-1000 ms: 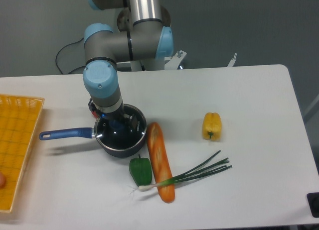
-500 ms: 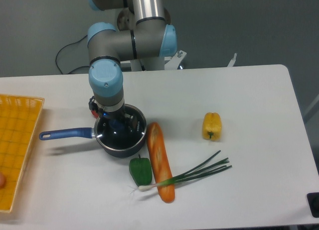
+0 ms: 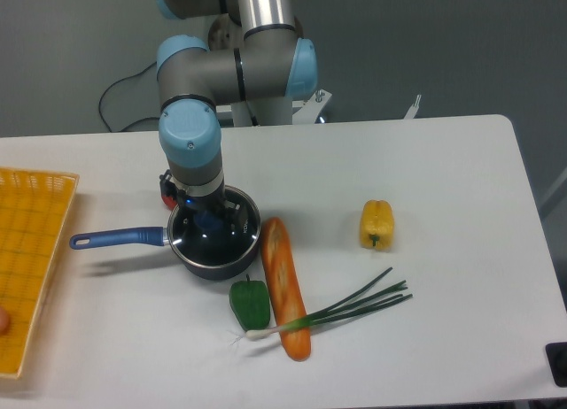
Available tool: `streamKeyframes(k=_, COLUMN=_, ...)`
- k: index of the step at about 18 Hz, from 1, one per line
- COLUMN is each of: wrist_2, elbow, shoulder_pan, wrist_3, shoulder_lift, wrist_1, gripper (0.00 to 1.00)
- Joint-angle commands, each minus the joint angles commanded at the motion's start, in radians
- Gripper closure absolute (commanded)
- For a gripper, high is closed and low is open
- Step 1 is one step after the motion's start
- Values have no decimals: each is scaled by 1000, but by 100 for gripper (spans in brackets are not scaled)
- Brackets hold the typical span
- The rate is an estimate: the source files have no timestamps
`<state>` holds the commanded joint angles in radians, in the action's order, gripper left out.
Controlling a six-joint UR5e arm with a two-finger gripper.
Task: Open the lid
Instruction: 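Close the gripper on the blue knob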
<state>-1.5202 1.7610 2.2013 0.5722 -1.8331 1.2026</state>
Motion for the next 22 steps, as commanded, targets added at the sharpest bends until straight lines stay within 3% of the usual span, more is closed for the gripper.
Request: streamKeyframes(k=22, wrist_2=-23, elbow=8, shoulder_pan=-9, wrist_3=-9, shoulder_lift=-3, wrist_1=0, gripper=0)
